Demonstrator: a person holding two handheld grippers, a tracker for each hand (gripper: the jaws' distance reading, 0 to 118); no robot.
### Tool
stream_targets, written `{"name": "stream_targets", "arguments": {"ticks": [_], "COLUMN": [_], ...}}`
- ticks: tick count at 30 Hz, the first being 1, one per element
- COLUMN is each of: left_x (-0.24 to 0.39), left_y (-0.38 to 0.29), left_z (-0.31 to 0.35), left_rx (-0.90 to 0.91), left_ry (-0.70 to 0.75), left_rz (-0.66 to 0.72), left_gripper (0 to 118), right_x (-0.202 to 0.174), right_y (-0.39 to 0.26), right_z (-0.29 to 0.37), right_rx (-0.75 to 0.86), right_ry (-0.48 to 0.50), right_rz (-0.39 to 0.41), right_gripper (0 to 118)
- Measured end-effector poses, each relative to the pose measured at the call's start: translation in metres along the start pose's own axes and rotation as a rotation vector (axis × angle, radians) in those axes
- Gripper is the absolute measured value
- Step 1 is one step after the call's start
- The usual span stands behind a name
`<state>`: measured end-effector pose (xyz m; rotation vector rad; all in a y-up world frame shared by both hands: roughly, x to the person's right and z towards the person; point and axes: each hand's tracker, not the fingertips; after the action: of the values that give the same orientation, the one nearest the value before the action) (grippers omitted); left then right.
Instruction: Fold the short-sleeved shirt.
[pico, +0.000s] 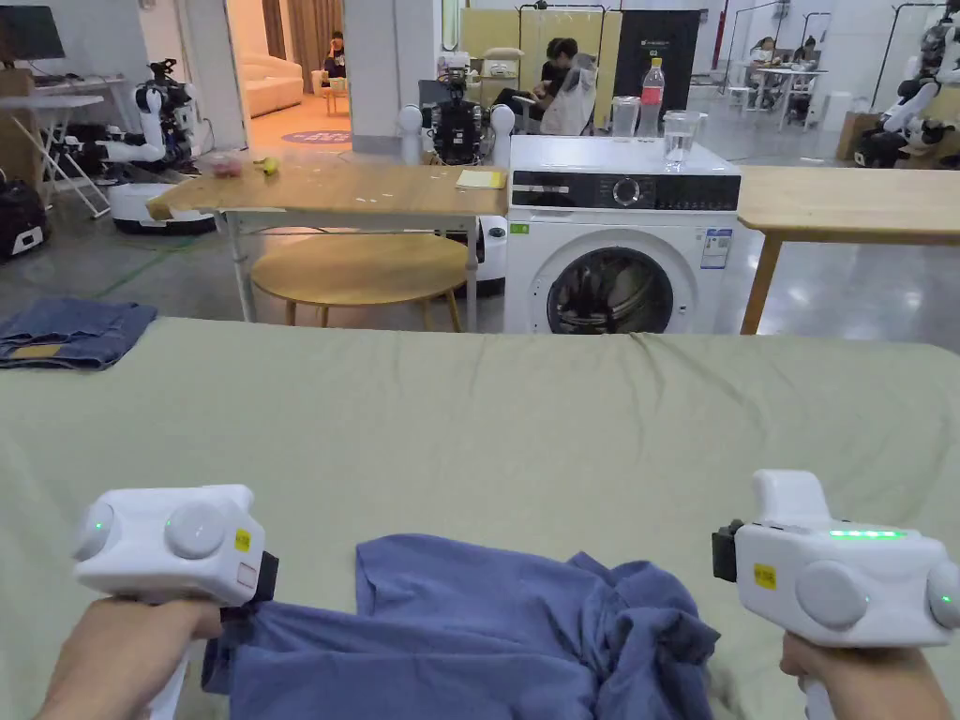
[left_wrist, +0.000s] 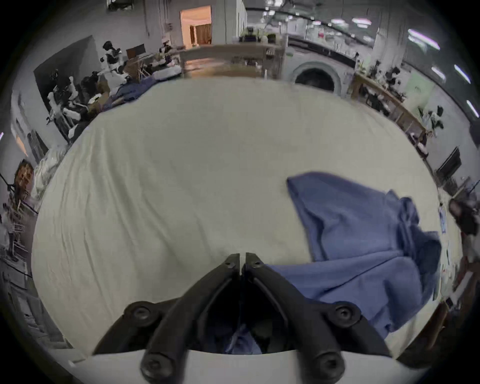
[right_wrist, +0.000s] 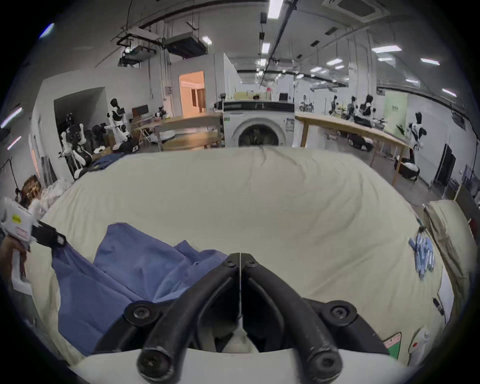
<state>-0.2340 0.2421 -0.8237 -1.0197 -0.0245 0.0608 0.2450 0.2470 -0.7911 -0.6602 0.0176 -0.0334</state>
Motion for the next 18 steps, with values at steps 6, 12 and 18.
{"name": "stream_targets", "arguments": {"ticks": [6, 12, 18], "left_x": [0.023, 0.012, -0.002], "left_y": [-0.006, -0.006, -0.006], "left_z": [0.022, 0.008, -0.012], "left_rx": [0.048, 0.023, 0.039], "left_ry": [-0.008, -0.016, -0.009], "left_rz": [-0.062, -0.069, -0.046], "left_gripper": [0, 0, 0], "right_x": [-0.002, -0.002, -0.004], "right_y": [-0.014, -0.039, -0.045], "right_z": [-0.071, -0.101, -0.088], "right_rx": [-0.133, -0.245, -0.251], "right_ry": [-0.011, 0.007, 0.082], "right_rz": [0.064, 0.077, 0.082], "right_gripper": [102, 79, 1]}}
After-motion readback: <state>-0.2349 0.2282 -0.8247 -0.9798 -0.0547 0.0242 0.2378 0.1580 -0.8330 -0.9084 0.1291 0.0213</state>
